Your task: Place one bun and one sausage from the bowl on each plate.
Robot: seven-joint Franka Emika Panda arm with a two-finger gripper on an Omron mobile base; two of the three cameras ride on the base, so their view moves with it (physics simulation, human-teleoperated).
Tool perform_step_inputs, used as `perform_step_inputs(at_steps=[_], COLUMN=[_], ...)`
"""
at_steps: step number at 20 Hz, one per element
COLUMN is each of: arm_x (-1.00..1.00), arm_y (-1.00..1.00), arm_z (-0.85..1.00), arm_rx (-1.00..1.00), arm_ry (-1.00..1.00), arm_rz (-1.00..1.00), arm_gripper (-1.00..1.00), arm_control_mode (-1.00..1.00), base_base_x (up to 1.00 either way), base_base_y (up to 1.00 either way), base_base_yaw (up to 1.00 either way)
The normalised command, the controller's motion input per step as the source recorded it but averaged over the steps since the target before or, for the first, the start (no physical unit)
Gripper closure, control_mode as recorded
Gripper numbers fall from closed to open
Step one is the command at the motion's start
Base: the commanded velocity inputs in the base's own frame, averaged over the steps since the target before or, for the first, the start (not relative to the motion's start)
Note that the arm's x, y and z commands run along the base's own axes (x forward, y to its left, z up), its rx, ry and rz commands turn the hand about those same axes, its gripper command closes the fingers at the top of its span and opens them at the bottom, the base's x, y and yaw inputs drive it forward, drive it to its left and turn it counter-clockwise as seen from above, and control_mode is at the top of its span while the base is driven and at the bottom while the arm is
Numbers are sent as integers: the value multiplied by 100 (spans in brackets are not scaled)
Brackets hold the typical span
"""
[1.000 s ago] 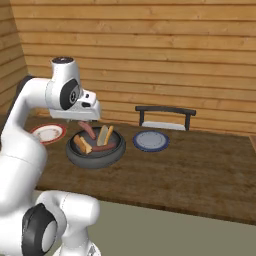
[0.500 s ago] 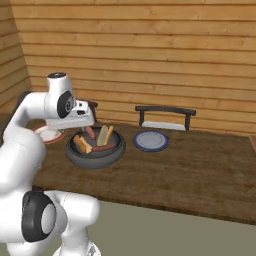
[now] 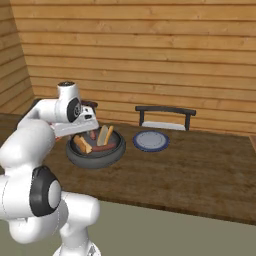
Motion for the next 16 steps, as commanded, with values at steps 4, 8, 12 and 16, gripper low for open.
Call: perform_step_inputs(at_steps=[4, 8, 12, 16], arm_x=[28, 36, 34, 29], arm_y=[0, 9, 6, 4], arm_z=[-38, -47, -32, -15], arm_rx=[-2, -4, -1, -1], arm_ry=[1, 6, 5, 12], arm_rz=[1, 0, 0, 0], arm_gripper=[-100, -100, -100, -100], arm_control_mode=[-100, -100, -100, -100], base_base_x=[0, 0, 0, 0], base_base_y=[0, 0, 0, 0], base_base_yaw=[0, 0, 0, 0])
